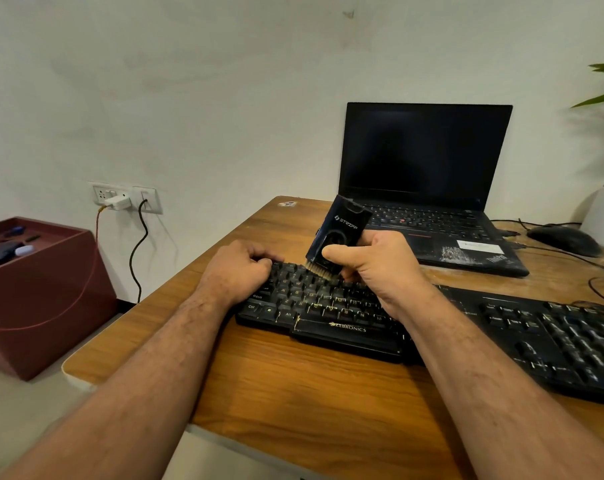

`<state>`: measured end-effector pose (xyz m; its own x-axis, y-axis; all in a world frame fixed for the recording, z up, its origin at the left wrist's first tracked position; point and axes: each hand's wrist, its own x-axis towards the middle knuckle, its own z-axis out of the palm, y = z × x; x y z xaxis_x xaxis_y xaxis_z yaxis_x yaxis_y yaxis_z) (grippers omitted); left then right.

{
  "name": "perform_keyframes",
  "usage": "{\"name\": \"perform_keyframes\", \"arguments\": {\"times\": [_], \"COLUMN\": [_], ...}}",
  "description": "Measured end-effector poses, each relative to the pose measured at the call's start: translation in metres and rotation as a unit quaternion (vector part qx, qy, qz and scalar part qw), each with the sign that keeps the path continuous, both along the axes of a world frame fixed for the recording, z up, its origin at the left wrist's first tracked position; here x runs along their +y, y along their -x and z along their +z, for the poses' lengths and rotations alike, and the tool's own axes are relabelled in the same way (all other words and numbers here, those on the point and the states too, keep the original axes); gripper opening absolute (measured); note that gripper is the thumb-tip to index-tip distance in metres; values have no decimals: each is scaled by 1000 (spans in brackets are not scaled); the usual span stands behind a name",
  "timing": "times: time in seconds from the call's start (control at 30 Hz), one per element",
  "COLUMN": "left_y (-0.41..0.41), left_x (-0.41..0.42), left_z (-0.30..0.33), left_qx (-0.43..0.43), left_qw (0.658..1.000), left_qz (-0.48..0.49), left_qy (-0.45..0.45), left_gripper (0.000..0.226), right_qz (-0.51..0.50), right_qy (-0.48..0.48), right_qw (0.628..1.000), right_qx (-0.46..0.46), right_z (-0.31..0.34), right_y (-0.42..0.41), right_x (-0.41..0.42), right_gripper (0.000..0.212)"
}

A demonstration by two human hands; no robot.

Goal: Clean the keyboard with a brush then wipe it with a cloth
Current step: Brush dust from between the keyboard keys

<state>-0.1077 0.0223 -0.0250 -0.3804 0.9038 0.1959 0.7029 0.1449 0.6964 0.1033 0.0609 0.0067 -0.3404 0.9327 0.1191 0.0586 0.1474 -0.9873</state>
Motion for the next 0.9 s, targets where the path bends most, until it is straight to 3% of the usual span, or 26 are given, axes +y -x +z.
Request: {"name": "perform_keyframes", "arguments": {"times": [0.2, 0.3, 0.43, 0.5, 0.6, 0.77, 0.9], "left_y": [0, 0, 0, 0, 2, 2, 1], "left_x": [-1, 0, 0, 1, 2, 2, 1], "left_z": [0, -1, -1, -1, -3, -1, 0], "left_qx": [-11, -9, -6, -3, -8, 0, -3], "left_qw": [1000, 1000, 1000, 1000, 1000, 1000, 1000], "left_qz": [1, 0, 7, 5, -3, -10, -11], "left_qy": [-4, -12, -11, -11, -10, -1, -4], "left_gripper": [22, 23, 23, 24, 24, 24, 23], "right_qz": [53, 147, 27, 10, 122, -14, 69], "right_qy": [-15, -44, -155, -165, -112, -193, -147], "right_qw": [998, 984, 956, 957, 961, 943, 956], "right_qx": [-1, -90, -246, -240, -221, -272, -244], "right_z": [4, 8, 3, 4, 5, 4, 7], "right_y": [-2, -5, 4, 3, -3, -2, -9], "right_x": [-6, -15, -10, -6, -11, -11, -17], "right_gripper": [14, 26, 31, 31, 30, 37, 32]}}
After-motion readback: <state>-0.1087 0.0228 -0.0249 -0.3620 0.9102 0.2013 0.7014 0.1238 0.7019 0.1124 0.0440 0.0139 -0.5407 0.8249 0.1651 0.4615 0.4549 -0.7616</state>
